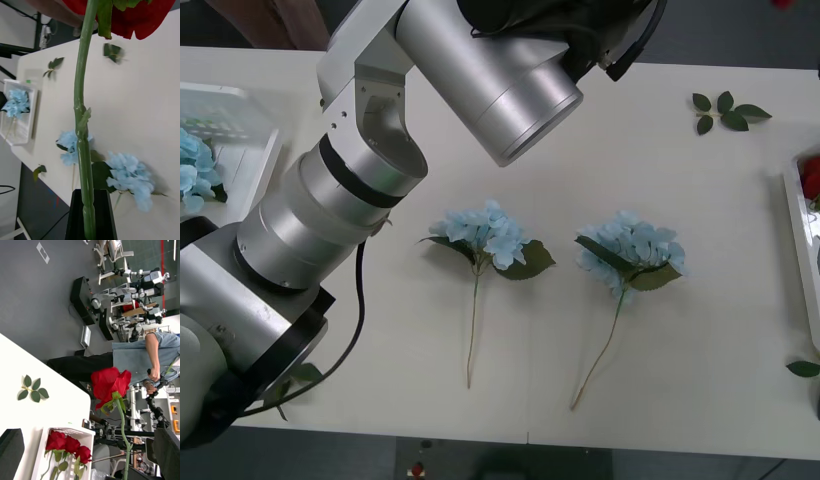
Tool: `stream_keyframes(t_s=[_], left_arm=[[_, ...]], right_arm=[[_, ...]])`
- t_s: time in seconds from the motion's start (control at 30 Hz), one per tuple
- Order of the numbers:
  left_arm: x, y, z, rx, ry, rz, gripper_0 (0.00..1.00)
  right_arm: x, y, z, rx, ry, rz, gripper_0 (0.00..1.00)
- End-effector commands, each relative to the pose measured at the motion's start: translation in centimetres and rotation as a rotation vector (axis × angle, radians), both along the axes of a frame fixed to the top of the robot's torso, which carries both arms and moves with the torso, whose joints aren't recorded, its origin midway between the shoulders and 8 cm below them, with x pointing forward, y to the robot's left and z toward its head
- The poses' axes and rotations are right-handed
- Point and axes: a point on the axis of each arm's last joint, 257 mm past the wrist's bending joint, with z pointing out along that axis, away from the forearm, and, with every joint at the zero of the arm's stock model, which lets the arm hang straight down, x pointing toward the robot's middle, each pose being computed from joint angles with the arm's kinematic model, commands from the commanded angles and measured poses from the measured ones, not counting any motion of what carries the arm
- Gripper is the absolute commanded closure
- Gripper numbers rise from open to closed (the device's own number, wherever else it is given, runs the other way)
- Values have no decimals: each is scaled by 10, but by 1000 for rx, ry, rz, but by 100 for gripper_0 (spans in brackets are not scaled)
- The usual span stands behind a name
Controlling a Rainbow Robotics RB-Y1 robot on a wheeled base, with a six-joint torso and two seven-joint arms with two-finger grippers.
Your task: Put the red flowers into the right box and the blue flowers into the left box
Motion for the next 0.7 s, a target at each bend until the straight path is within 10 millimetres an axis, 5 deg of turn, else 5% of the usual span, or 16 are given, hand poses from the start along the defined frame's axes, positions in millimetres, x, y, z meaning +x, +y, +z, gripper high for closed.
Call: stream_keyframes(t_s=[0.03,0.43,0.7], left_arm=[[-22,6,19,-18,-23,-80,0],[-51,77,-18,438,-66,-295,0],[-76,131,-109,750,-35,-360,0]], right_arm=[[-6,-52,7,-90,-27,-114,100],[-38,-184,-42,-310,138,-463,100],[-66,-259,-87,-458,234,-657,100]])
